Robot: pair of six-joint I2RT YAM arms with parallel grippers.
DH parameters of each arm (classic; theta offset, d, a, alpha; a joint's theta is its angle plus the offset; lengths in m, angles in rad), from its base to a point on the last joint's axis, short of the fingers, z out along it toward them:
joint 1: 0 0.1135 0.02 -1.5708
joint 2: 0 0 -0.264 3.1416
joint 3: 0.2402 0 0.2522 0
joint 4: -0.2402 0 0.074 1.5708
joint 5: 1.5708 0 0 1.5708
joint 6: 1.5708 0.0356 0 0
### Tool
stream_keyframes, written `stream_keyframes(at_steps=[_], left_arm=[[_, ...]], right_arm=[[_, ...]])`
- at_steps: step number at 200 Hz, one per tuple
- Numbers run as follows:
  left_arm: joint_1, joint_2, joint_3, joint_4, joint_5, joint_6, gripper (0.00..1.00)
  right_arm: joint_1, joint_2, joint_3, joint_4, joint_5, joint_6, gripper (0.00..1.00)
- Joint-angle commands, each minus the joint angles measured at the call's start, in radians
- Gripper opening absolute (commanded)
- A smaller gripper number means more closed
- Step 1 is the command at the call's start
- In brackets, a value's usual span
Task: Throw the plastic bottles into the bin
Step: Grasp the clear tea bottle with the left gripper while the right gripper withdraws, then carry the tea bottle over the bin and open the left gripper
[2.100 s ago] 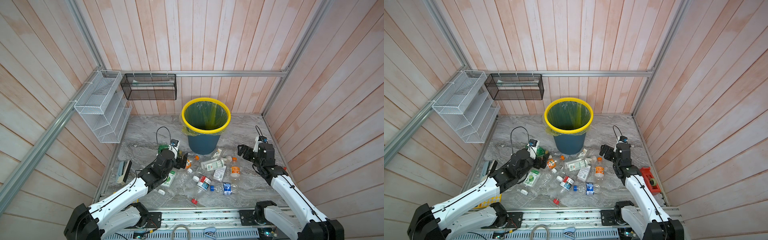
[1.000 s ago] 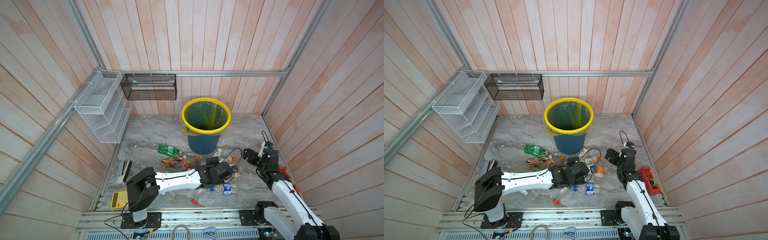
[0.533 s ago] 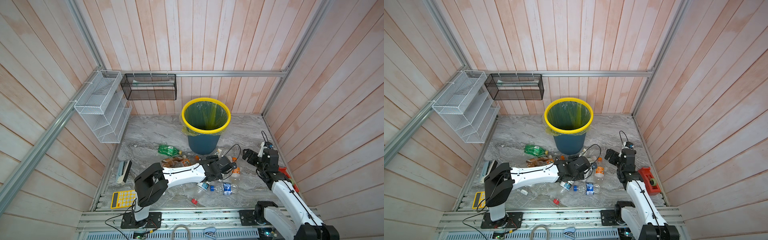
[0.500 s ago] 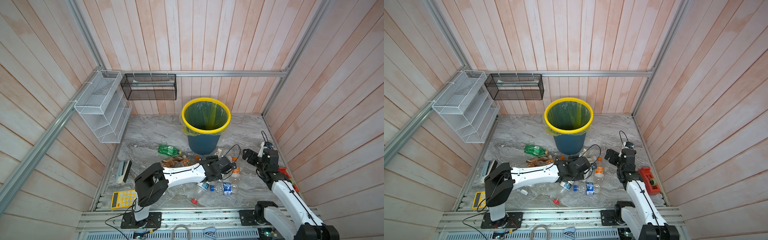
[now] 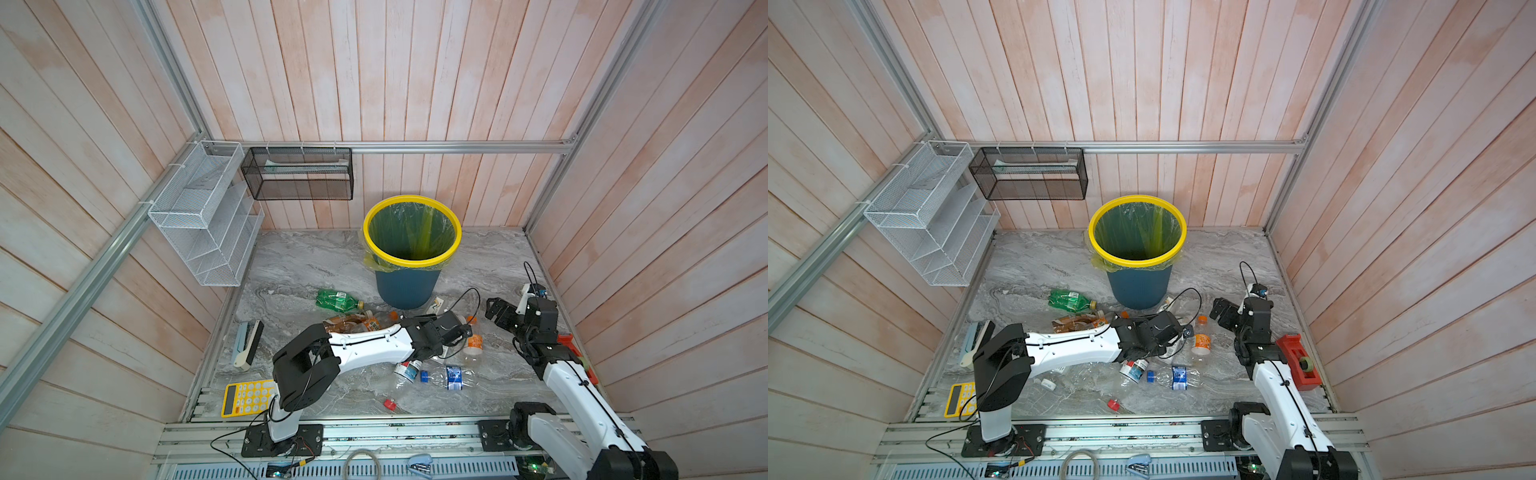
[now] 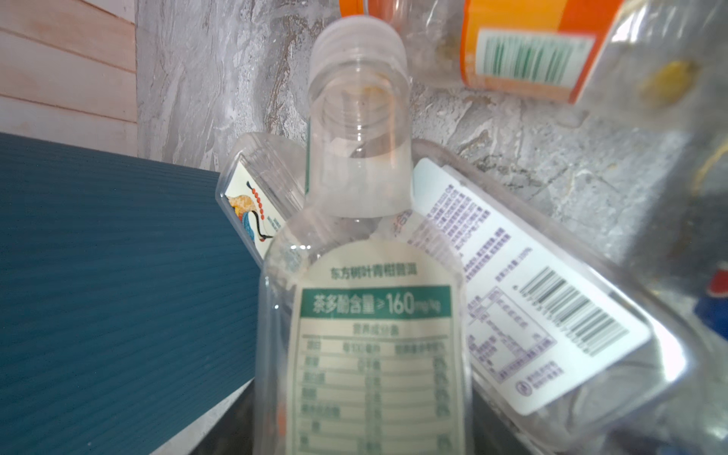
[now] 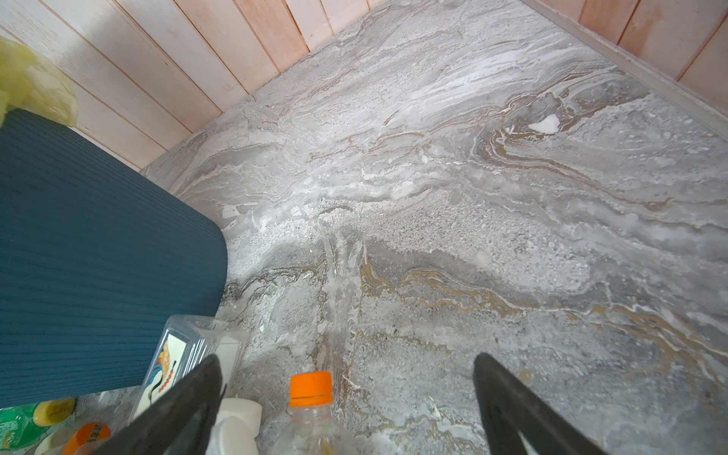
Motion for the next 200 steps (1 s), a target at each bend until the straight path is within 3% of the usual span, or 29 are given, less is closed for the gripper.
stream_keyframes(at_steps=[1,18,79,123,154,176,200], left_arm=[[0.004,0.007,0.033,-0.005,0.017,-0.006,0.61],[0.004,-0.009,0.034,0.008,0.011,-0.007,0.56],[-0.019,-0.130,0.011,0.084,-0.034,-0.021,0.52],[-0.033,-0.413,-0.095,0.304,-0.015,-0.055,0.52],[-0.030,-0.634,-0.183,0.556,-0.001,-0.007,0.52],[0.019,-0.726,-0.212,0.721,0.061,0.002,0.51],[0.145,-0.714,-0.162,0.740,0.201,-0.082,0.51]], right_arm=[[-0.006,-0.017,-0.016,0.013,-0.006,-0.006,0.99],[-0.006,-0.020,-0.017,0.010,0.001,-0.003,0.99],[-0.010,-0.045,-0.035,-0.002,0.024,0.009,0.99],[-0.014,-0.074,-0.043,-0.010,0.045,0.021,0.99],[-0.014,-0.096,-0.040,-0.016,0.046,0.023,0.99],[-0.015,-0.110,-0.032,-0.024,0.029,0.021,0.99],[-0.015,-0.132,-0.023,-0.039,0.016,0.020,0.99]])
